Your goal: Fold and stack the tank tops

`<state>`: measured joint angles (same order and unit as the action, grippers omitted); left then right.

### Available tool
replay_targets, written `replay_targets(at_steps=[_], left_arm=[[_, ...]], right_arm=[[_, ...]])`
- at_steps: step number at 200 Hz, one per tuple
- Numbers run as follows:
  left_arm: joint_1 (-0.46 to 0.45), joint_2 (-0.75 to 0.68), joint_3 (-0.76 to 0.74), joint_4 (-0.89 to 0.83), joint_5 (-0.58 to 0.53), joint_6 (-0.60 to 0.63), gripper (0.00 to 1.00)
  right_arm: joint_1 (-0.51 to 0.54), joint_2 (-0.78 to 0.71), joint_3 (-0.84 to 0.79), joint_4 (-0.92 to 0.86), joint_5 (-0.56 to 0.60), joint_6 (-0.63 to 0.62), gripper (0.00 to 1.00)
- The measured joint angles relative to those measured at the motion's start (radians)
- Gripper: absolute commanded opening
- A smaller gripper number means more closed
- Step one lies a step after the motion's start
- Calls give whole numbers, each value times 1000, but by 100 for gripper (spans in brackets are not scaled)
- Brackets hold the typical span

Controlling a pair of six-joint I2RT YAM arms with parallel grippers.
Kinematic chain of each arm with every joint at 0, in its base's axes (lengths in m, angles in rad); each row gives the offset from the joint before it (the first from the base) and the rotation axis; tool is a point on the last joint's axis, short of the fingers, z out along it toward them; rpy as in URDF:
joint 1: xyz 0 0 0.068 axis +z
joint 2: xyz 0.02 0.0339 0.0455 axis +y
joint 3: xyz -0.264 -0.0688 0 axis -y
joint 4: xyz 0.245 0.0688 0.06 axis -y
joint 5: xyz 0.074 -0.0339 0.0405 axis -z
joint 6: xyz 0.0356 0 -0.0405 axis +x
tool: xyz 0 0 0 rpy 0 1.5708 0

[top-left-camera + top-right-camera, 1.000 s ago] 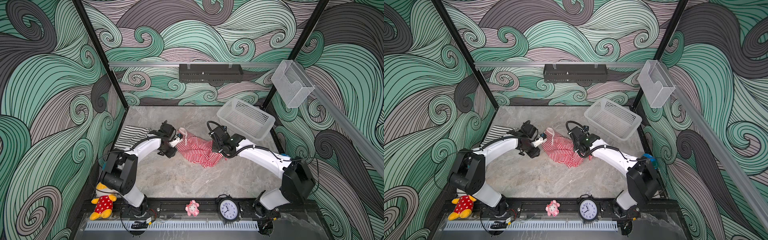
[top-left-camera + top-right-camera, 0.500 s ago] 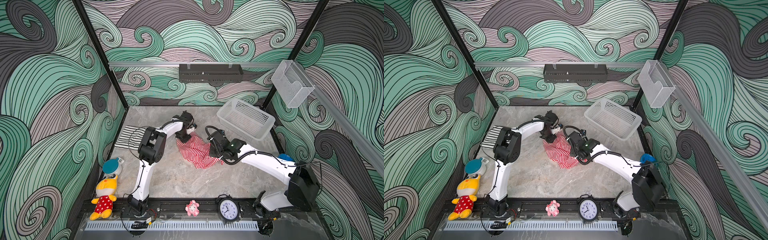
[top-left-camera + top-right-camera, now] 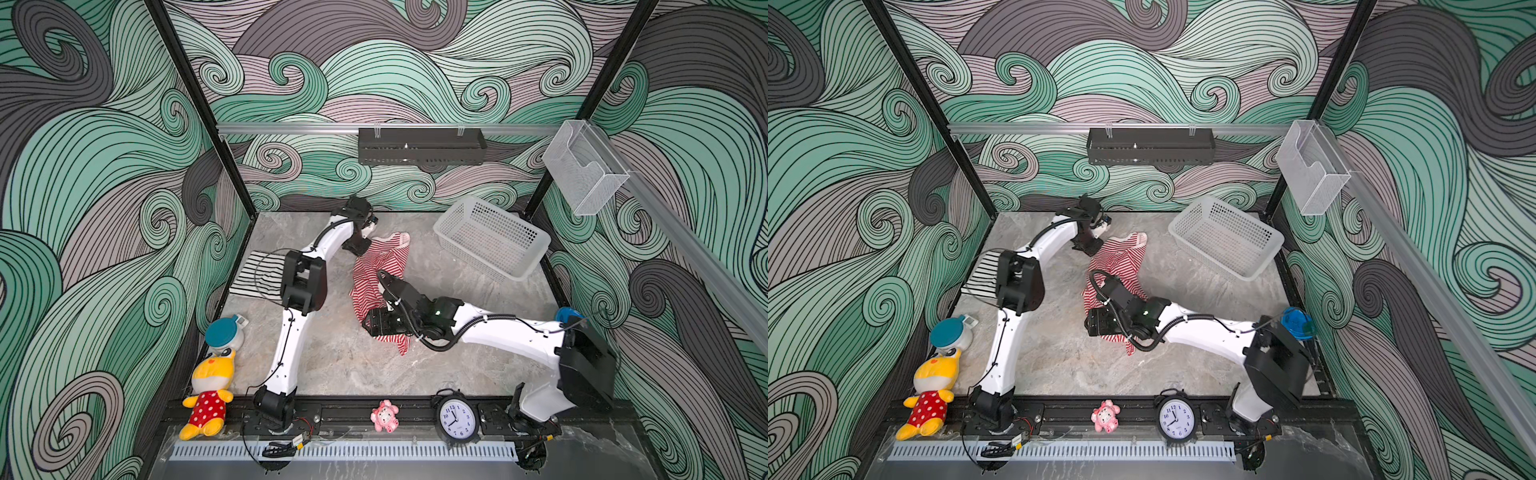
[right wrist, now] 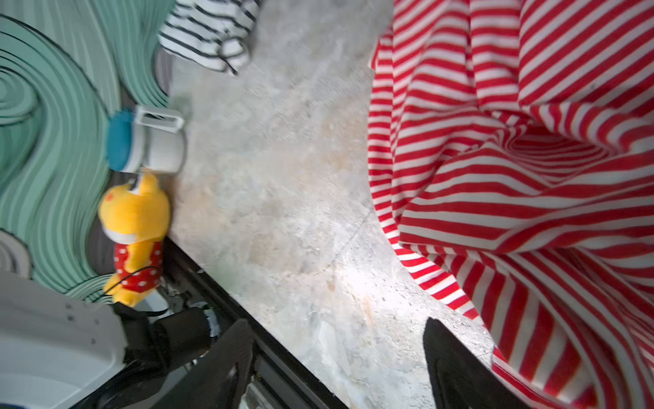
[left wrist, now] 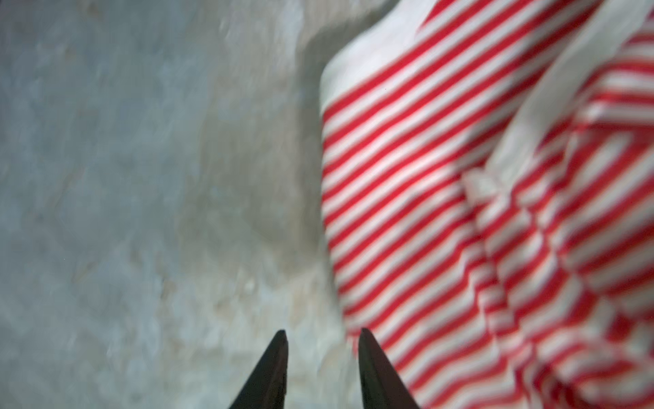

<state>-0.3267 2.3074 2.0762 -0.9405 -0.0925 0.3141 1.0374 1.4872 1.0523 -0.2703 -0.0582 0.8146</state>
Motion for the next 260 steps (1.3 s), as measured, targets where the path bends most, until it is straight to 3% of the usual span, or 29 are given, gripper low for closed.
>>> replay_targets(at_steps=[20, 37, 75, 133, 185, 220, 260], left_arm=[[10, -253, -254, 77, 27, 14, 39], [-8, -446, -414, 130, 91, 40, 39], [-129, -663, -682, 148, 193, 85, 39], [-460, -764, -1012, 187, 154, 108, 39], [-769, -809, -1098, 273, 73, 119, 39], [-848, -721, -1087, 307, 72, 103, 39], [-854, -613, -1034, 348, 48, 73, 39]], right_arm=[[-33, -168, -57, -53, 71, 14, 75], [-128, -283, -105, -112, 115, 37, 71], [-373, -359, -289, -193, 121, 69, 63], [-523, -315, -453, -161, 27, 87, 63], [-550, -290, -476, -111, -14, 103, 62], [-555, -290, -478, -89, -29, 109, 61], [-555, -314, -500, -56, -36, 126, 60]])
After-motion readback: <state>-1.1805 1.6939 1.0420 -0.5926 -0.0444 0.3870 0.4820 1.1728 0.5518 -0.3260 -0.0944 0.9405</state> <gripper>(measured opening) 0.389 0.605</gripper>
